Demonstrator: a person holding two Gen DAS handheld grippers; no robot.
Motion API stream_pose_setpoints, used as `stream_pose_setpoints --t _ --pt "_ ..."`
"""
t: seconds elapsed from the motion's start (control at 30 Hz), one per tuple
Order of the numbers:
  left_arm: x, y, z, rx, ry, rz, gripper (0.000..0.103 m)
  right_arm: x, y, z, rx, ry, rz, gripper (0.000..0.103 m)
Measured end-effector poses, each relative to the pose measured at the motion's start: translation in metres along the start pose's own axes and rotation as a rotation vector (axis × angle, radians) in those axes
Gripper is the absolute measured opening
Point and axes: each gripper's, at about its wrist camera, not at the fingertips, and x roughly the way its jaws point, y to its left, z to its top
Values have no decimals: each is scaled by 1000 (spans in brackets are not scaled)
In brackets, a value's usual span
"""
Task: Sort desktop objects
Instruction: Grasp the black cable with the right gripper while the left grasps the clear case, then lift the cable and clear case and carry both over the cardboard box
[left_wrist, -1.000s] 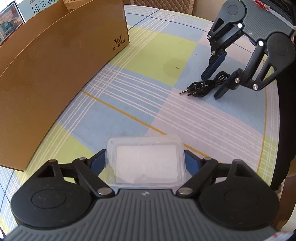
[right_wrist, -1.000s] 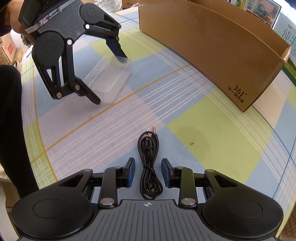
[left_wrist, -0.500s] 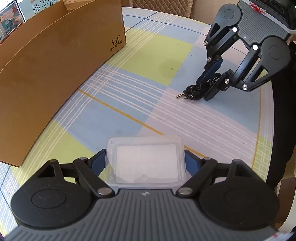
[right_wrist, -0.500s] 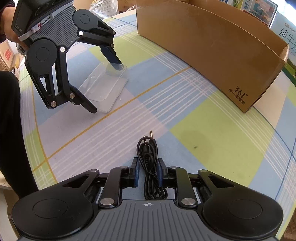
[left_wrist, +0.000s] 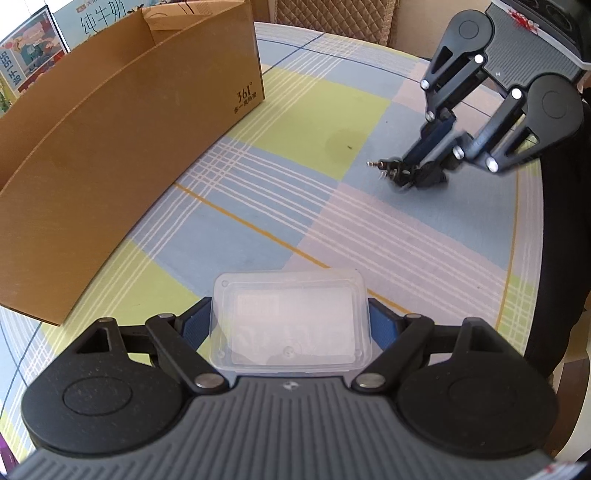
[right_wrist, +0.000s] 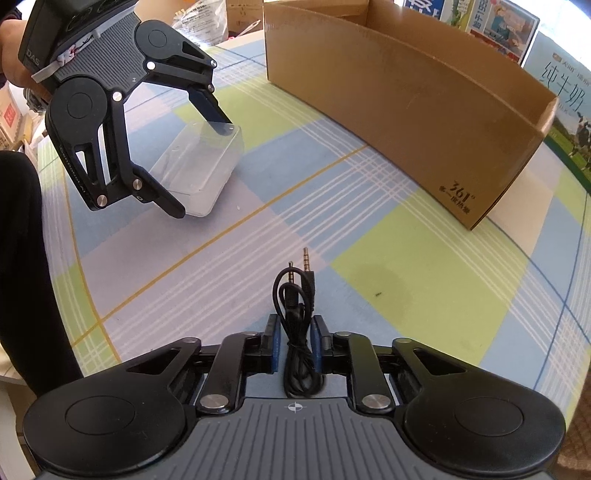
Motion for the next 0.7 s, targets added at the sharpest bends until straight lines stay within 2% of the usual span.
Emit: stream_pose_setpoints --t 0.4,0.7 --pt "-13 -8 -4 4 -10 20 83 -7 9 -2 14 -10 -15 5" --pt "-22 -6 -3 -6 -24 32 83 -18 8 7 22 -52 -31 5"
